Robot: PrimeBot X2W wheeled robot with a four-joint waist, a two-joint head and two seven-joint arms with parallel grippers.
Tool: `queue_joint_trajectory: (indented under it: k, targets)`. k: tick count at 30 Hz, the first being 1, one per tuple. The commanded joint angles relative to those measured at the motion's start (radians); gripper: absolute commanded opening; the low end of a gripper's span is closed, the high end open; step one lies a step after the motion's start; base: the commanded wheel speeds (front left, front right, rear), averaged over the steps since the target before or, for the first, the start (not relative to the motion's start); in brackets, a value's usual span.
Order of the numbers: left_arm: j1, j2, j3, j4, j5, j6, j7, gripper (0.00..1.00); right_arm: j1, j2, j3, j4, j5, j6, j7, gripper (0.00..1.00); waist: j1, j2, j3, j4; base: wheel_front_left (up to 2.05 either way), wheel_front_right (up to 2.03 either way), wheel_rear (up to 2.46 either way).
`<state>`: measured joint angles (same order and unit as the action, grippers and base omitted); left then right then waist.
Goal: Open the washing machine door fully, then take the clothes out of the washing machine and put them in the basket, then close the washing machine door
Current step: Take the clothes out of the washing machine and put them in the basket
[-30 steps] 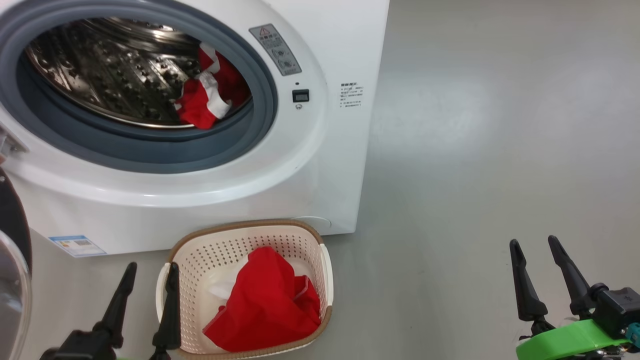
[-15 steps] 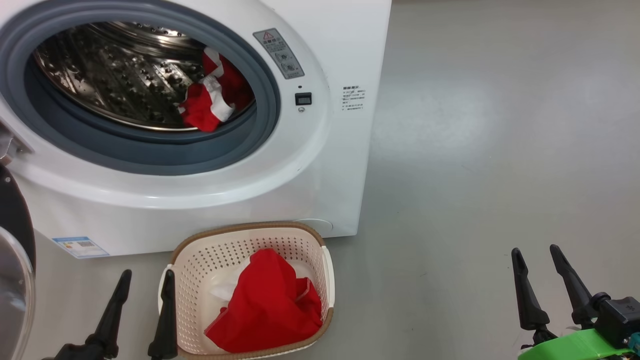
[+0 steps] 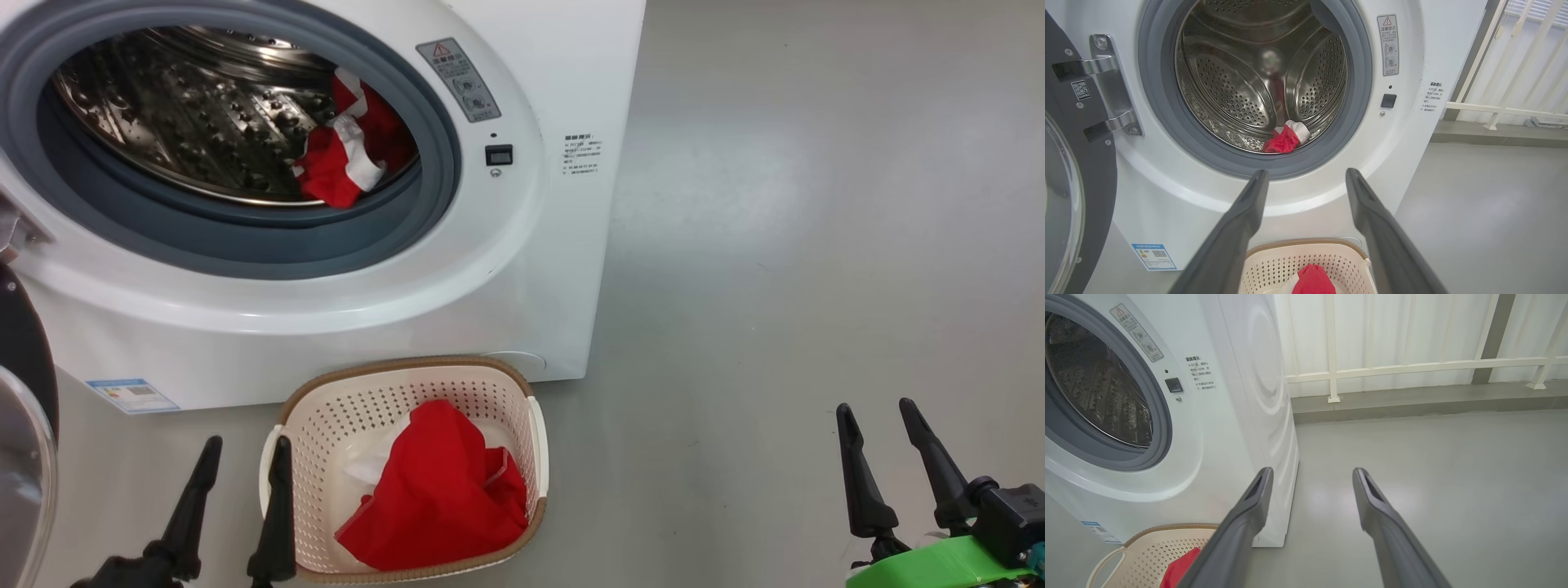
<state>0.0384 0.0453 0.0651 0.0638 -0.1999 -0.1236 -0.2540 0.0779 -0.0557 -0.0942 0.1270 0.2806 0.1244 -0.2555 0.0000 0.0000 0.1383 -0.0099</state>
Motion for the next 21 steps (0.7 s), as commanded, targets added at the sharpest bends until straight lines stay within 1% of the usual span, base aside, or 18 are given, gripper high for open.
queue_joint_trajectory:
  k: [1, 5, 9, 13, 19, 21]
  targets:
    - [-0.045, 0.005, 0.028, -0.019, -0.006, 0.001, -0.008, 1.0, -0.028, -0.008, 0.017, -0.023, 0.001, 0.006, -0.006, 1.0, 0.0, 0.0, 0.001, -0.001, 0.0, 0.0, 0.0]
    - [-0.104, 0.006, 0.024, 0.02, -0.01, -0.002, -0.008, 1.0, -0.035, -0.005, 0.023, -0.018, 0.002, 0.006, -0.006, 1.0, 0.0, 0.0, 0.005, -0.004, 0.0, 0.0, 0.0]
    - [-0.208, 0.023, 0.01, 0.07, -0.012, -0.005, -0.008, 1.0, -0.052, -0.002, 0.025, -0.02, 0.005, 0.006, -0.006, 1.0, 0.0, 0.0, 0.034, -0.004, 0.0, 0.0, 0.0]
    - [-0.337, 0.048, -0.001, 0.156, -0.027, -0.006, -0.008, 1.0, -0.078, 0.001, 0.03, -0.02, 0.008, 0.006, -0.006, 1.0, 0.0, 0.0, 0.077, -0.01, 0.0, 0.0, 0.0]
    - [-0.539, 0.088, -0.042, 0.313, -0.066, -0.007, -0.008, 1.0, -0.125, 0.004, 0.036, -0.019, 0.014, 0.006, -0.006, 1.0, 0.0, 0.0, 0.156, -0.023, 0.0, 0.0, 0.0]
    - [-0.57, 0.097, -0.051, 0.341, -0.068, -0.007, -0.008, 1.0, -0.134, 0.004, 0.036, -0.019, 0.015, 0.006, -0.006, 1.0, 0.0, 0.0, 0.171, -0.026, 0.0, 0.0, 0.0]
